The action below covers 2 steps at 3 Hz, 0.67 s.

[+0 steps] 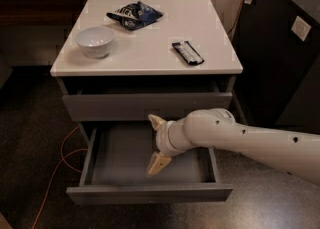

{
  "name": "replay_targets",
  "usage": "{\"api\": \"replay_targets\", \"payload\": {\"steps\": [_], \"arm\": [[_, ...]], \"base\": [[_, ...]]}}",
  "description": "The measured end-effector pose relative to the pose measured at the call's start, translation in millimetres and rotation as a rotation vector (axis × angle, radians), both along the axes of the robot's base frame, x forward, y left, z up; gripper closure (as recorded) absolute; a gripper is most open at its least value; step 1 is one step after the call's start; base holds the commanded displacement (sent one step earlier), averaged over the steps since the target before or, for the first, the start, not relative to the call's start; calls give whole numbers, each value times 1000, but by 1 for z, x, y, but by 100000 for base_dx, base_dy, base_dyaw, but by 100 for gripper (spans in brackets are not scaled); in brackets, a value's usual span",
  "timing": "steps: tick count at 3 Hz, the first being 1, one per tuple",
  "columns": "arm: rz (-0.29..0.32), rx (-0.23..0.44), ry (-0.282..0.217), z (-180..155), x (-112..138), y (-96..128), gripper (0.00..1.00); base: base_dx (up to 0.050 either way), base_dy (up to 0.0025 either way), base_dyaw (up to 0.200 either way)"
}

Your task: Place rxbar blueberry into middle drawer

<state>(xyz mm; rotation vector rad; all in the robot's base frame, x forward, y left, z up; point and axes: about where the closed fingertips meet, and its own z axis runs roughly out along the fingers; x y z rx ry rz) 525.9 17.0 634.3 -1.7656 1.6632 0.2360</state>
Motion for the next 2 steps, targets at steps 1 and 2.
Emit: {"api": "replay_targets", "payload": {"steps": [1,2], "arm": [[-117,85,33,44,7,-17,0],[-202,100,75,87,16,-34,0]], "base": [[0,0,0],[0,0,0]]}}
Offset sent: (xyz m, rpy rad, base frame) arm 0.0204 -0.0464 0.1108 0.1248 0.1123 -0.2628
